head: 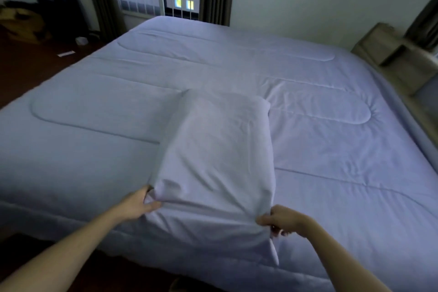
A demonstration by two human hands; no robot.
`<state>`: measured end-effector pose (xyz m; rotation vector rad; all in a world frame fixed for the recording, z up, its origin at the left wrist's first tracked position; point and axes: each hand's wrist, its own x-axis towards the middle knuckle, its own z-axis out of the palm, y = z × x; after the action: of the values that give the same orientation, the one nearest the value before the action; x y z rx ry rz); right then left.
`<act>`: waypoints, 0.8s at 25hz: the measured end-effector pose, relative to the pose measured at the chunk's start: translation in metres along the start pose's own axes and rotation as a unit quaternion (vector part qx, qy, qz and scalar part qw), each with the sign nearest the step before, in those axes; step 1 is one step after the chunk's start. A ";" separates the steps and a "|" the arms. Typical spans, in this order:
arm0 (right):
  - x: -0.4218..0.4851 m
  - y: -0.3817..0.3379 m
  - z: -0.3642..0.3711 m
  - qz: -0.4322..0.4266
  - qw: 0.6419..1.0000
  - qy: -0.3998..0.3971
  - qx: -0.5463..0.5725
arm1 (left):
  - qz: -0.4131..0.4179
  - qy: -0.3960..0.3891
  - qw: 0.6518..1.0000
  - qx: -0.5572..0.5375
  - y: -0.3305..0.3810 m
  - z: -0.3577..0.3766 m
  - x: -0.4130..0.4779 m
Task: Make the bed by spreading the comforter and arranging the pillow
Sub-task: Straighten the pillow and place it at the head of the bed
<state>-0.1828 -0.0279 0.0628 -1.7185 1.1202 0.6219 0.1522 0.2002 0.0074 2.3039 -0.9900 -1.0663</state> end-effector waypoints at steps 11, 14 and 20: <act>0.043 -0.109 0.035 -0.201 0.866 0.419 -0.186 | 0.167 0.132 0.928 0.306 0.075 0.043 0.063; 0.076 -0.089 0.086 -0.255 0.864 0.246 -0.359 | 0.131 0.181 0.922 0.316 0.040 0.036 0.087; 0.131 -0.077 -0.048 -0.025 0.878 0.366 -0.309 | 0.096 0.194 0.957 0.194 0.052 0.009 0.134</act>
<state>-0.0587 -0.1152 0.0119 -2.6645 1.4737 0.2921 0.1838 0.0649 -0.0311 2.5134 -1.3091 -0.3367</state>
